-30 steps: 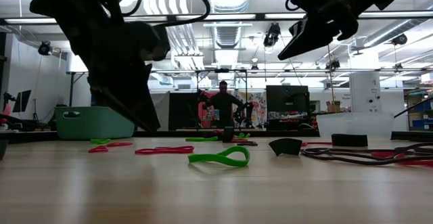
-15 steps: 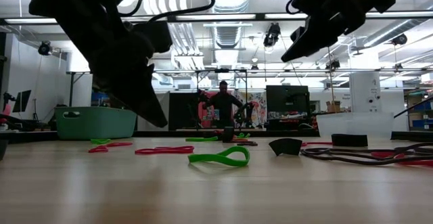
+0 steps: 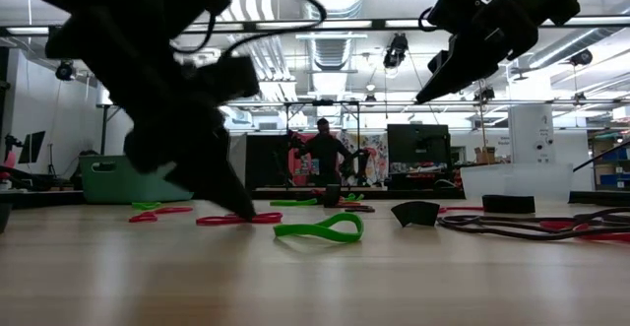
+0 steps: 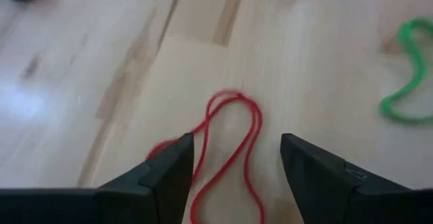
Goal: Sort rubber bands into baskets
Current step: Put the red rubber band into the green bin
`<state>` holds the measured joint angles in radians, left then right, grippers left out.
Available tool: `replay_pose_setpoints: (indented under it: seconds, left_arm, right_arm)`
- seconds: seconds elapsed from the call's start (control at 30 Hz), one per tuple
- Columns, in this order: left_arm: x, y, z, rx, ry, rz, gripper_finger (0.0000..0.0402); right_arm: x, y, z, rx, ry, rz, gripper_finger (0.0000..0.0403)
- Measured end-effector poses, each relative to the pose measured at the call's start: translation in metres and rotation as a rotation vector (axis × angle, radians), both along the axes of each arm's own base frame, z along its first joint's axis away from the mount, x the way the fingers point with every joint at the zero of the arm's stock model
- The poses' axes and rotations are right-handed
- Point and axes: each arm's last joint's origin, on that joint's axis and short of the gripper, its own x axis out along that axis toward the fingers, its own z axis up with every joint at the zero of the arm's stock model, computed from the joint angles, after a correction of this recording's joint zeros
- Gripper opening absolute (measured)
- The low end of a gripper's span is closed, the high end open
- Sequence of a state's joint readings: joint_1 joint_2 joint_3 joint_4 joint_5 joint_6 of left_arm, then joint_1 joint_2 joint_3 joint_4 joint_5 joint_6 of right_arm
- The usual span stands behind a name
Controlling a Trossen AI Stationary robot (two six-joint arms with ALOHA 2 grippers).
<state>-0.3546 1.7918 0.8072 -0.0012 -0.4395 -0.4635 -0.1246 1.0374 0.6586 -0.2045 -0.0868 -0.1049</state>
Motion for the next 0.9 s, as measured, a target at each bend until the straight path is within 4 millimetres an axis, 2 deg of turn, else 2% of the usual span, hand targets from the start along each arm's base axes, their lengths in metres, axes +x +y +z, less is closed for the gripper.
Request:
replay_pose_setpoints:
  seconds: [0.23,0.33,0.5,0.73,0.9]
  left_arm:
    - [0.0019,-0.0006,-0.0084,0.007,0.012,0.012,0.0205]
    - [0.0018,-0.0005,-0.0087,0.002,0.012,0.018,0.0192]
    - [-0.0001,-0.0001,-0.0109,-0.014,0.017,0.033,0.0135]
    - [-0.0008,0.0006,-0.0117,-0.008,0.024,0.043,0.0014]
    - [0.0009,0.0011,-0.0032,0.016,0.003,0.044,0.0003]
  right_arm:
    - [0.0,0.0,-0.0001,-0.006,0.0,0.005,0.0052]
    - [0.0001,0.0,-0.0001,-0.008,0.0,0.006,0.0052]
    - [0.0001,0.0,0.0001,-0.009,-0.002,0.006,0.0052]
    - [0.0005,-0.0001,0.0009,-0.022,-0.011,0.015,0.0052]
    - [-0.0011,0.0001,0.0033,-0.024,-0.022,0.016,0.0047]
